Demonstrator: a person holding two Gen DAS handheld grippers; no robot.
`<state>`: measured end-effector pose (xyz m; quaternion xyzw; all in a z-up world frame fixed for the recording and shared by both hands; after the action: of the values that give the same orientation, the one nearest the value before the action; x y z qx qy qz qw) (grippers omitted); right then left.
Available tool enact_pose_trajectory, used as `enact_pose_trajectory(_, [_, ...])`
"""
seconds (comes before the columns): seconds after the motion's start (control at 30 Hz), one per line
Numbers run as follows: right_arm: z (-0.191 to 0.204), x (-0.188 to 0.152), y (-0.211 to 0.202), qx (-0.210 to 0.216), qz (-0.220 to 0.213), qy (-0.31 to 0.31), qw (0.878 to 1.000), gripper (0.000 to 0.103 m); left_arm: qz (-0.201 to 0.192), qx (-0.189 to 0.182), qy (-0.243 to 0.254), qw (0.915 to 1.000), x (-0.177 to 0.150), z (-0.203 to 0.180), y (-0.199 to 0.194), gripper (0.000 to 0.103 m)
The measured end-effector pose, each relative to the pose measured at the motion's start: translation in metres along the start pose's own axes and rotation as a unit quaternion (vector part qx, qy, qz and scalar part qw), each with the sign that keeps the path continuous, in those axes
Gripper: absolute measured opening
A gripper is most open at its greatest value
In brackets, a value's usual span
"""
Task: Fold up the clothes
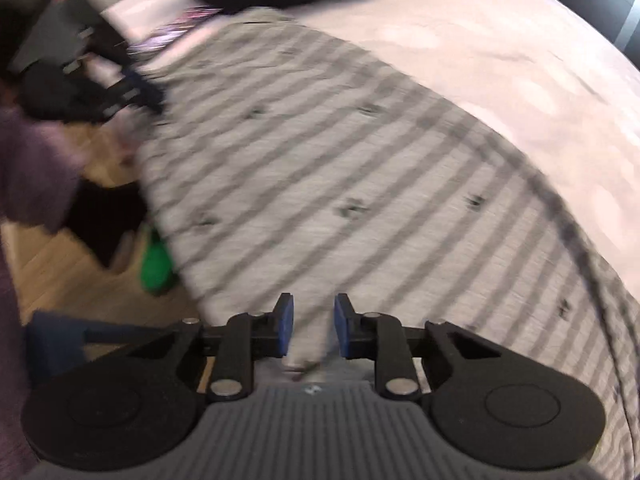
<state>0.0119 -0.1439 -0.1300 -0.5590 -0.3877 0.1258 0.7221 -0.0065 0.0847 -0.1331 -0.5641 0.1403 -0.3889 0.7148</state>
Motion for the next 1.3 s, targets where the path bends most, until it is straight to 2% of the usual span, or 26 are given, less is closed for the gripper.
enact_pose_trajectory(0.1, [-0.014, -0.012, 0.009, -0.004, 0.038, 0.019, 0.999, 0.028, 0.043, -0.009, 0.015, 0.9989, 0.001, 0.0, 0.007, 0.007])
enact_pose_trajectory(0.23, [-0.019, -0.027, 0.003, 0.021, 0.072, 0.028, 0.997, 0.029, 0.085, -0.034, 0.003, 0.9958, 0.005, 0.007, 0.01, 0.007])
enact_pose_trajectory(0.3, [-0.023, -0.032, -0.002, 0.034, 0.073, 0.044, 0.996, 0.029, 0.076, -0.036, -0.004, 0.9964, 0.013, 0.013, 0.007, 0.007])
enact_pose_trajectory(0.4, [-0.033, -0.041, -0.013, 0.047, 0.066, 0.076, 0.994, 0.029, 0.04, -0.027, -0.012, 0.9988, 0.032, 0.021, -0.002, 0.011])
enact_pose_trajectory(0.47, [-0.05, -0.045, -0.026, 0.021, 0.04, 0.114, 0.992, 0.029, 0.02, -0.024, -0.011, 0.9994, 0.046, 0.023, -0.005, 0.022])
enact_pose_trajectory(0.53, [-0.083, -0.05, -0.042, -0.021, 0.013, 0.174, 0.984, 0.029, 0.005, -0.024, -0.004, 0.9997, 0.059, 0.022, -0.006, 0.023])
enact_pose_trajectory(0.6, [-0.127, -0.061, -0.063, -0.065, -0.014, 0.258, 0.964, 0.029, -0.002, -0.026, 0.015, 0.9995, 0.071, 0.015, -0.006, 0.023])
enact_pose_trajectory(0.67, [-0.172, -0.079, -0.086, -0.109, -0.042, 0.343, 0.932, 0.029, -0.008, -0.03, 0.035, 0.9989, 0.084, 0.007, -0.006, 0.023])
enact_pose_trajectory(0.73, [-0.213, -0.102, -0.11, -0.15, -0.065, 0.422, 0.892, 0.029, -0.015, -0.038, 0.053, 0.9978, 0.097, -0.002, -0.006, 0.023])
enact_pose_trajectory(0.87, [-0.287, -0.165, -0.173, -0.227, -0.089, 0.526, 0.815, 0.029, -0.022, -0.048, 0.086, 0.9949, 0.114, -0.018, -0.006, 0.024])
enact_pose_trajectory(0.93, [-0.313, -0.201, -0.203, -0.251, -0.1, 0.576, 0.771, 0.029, -0.019, -0.052, 0.099, 0.9936, 0.12, -0.026, -0.004, 0.024])
enact_pose_trajectory(1.03, [-0.341, -0.261, -0.239, -0.268, -0.129, 0.653, 0.697, 0.029, -0.008, -0.053, 0.115, 0.9919, 0.126, -0.036, -0.001, 0.024])
enact_pose_trajectory(1.1, [-0.347, -0.299, -0.252, -0.294, -0.131, 0.681, 0.658, 0.03, 0.001, -0.053, 0.124, 0.9909, 0.128, -0.042, 0.004, 0.024])
enact_pose_trajectory(1.2, [-0.35, -0.359, -0.255, -0.264, -0.149, 0.761, 0.573, 0.031, 0.016, -0.054, 0.13, 0.99, 0.13, -0.049, 0.012, 0.024])
enact_pose_trajectory(1.27, [-0.347, -0.392, -0.247, -0.202, -0.184, 0.819, 0.504, 0.035, 0.02, -0.052, 0.131, 0.9898, 0.131, -0.051, 0.015, 0.025])
enact_pose_trajectory(1.3, [-0.345, -0.402, -0.242, -0.177, -0.196, 0.836, 0.481, 0.037, 0.021, -0.051, 0.13, 0.9899, 0.131, -0.052, 0.016, 0.025])
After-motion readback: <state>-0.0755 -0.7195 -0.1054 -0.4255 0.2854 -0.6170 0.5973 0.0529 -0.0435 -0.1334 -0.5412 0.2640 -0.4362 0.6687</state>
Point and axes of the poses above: each gripper's, at about its wrist camera, not at the fingertips, and y roughly the way its jaws point, z to its left, x to its top, the point moved 4 cm from there along y, roughly the way its jaws point, and after that the axes turned 11 degrees about y, right-handed, at the moved point
